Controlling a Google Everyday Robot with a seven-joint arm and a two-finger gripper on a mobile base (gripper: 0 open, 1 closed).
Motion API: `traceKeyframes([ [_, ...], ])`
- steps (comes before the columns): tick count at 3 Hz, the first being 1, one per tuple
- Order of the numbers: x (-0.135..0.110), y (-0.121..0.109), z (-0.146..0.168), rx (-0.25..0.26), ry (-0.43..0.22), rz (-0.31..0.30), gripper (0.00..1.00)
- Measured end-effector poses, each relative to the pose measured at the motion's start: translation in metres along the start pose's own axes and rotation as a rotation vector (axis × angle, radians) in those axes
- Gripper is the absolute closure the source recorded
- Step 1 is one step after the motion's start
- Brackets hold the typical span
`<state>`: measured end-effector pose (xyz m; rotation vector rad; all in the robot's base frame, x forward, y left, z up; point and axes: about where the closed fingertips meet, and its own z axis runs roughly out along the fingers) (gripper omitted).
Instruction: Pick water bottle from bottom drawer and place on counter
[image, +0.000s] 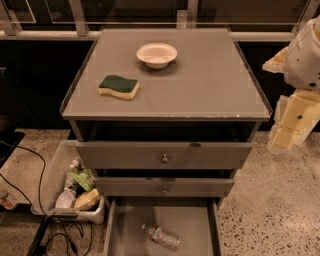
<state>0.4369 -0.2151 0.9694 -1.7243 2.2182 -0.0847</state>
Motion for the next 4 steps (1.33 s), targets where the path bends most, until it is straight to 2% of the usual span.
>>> traceKeyframes([
  [1, 0.004, 0.014, 0.029, -0.023, -0.047, -0.005, 0.0],
  [2, 0.01, 0.04, 0.075, -0.051, -0.115, 0.009, 0.0],
  [3, 0.018, 0.071, 0.121, -0.045, -0.154, 0.041, 0.0],
  [4, 0.032, 0.097, 0.183, -0.051, -0.173, 0.112, 0.0],
])
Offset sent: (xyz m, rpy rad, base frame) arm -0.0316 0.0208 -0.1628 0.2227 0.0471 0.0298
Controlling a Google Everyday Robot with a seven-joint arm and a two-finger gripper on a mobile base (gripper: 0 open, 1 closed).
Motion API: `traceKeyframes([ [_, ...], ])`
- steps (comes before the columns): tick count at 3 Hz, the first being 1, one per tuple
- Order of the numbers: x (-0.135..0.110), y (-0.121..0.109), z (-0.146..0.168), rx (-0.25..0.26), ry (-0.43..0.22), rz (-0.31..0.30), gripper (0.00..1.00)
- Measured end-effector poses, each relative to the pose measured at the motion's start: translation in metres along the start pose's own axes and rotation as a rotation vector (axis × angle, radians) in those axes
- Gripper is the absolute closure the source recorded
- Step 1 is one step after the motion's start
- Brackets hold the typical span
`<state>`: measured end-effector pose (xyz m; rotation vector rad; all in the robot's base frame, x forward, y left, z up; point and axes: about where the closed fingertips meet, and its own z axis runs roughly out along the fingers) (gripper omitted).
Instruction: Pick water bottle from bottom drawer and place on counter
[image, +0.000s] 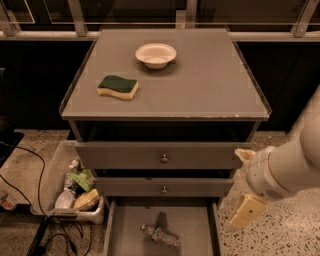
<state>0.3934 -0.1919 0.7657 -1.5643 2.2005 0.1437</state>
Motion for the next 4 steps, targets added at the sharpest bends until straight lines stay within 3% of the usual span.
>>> traceKeyframes([
  [1, 0.025, 0.021, 0.068, -0.085, 0.022, 0.056, 0.0],
  [2, 0.025, 0.021, 0.068, -0.085, 0.022, 0.056, 0.0],
  [4, 0.028, 0.027, 0.133, -0.182, -0.022, 0.127, 0.0],
])
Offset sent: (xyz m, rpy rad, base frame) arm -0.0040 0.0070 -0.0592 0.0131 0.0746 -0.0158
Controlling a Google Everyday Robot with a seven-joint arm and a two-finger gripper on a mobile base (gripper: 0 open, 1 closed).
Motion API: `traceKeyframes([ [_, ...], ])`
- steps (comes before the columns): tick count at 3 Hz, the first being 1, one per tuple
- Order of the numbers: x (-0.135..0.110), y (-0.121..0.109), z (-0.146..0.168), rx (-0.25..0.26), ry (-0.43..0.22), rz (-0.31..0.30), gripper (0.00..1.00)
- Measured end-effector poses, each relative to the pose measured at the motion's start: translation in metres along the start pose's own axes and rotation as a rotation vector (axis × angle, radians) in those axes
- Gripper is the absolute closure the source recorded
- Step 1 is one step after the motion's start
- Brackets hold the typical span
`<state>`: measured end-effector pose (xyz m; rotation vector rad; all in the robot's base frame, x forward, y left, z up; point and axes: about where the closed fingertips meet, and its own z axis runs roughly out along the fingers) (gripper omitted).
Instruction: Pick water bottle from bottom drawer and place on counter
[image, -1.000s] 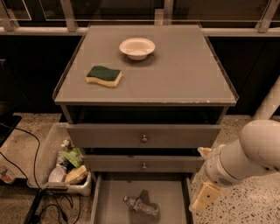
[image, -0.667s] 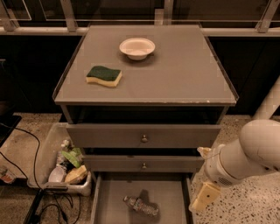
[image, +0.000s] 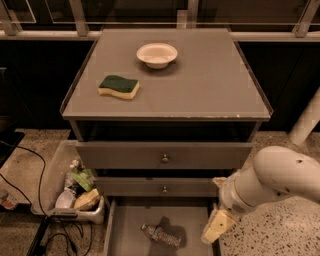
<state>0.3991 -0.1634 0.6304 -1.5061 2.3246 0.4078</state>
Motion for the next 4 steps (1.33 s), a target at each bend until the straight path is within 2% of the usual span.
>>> traceKeyframes([
  [1, 0.01, -0.009, 0.047, -0.026, -0.058, 0.034, 0.0],
  [2, 0.015, -0.01, 0.088, -0.021, -0.108, 0.038, 0.0],
  [3, 0.021, -0.004, 0.124, 0.002, -0.164, 0.026, 0.0],
  [4, 0.032, 0.005, 0.157, 0.046, -0.178, 0.045, 0.0],
])
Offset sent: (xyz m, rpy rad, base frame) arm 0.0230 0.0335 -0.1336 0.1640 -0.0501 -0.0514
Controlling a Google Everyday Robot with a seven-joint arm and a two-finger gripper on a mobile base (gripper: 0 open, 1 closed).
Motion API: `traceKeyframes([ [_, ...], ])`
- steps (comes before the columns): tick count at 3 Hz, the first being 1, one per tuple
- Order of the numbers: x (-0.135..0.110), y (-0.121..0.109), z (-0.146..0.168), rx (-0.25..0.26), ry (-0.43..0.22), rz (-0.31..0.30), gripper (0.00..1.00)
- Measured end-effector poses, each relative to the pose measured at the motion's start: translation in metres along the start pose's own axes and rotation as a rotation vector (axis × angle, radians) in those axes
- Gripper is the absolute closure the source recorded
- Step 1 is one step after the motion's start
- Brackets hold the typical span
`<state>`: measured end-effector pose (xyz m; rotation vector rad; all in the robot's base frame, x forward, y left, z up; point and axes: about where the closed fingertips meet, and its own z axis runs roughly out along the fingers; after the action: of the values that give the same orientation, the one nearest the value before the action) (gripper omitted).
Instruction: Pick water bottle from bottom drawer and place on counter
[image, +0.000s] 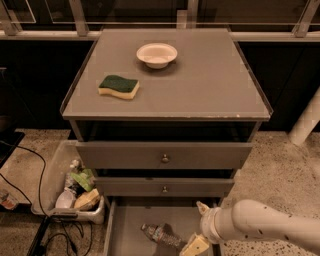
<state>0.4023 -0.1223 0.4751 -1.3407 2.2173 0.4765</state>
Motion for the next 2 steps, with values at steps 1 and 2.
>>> traceKeyframes([
  [1, 0.0336, -0.0088, 0.0416, 0.014, -0.055, 0.093, 0.0],
  [2, 0.0328, -0.0084, 0.0398, 0.016, -0.053, 0.089, 0.0],
])
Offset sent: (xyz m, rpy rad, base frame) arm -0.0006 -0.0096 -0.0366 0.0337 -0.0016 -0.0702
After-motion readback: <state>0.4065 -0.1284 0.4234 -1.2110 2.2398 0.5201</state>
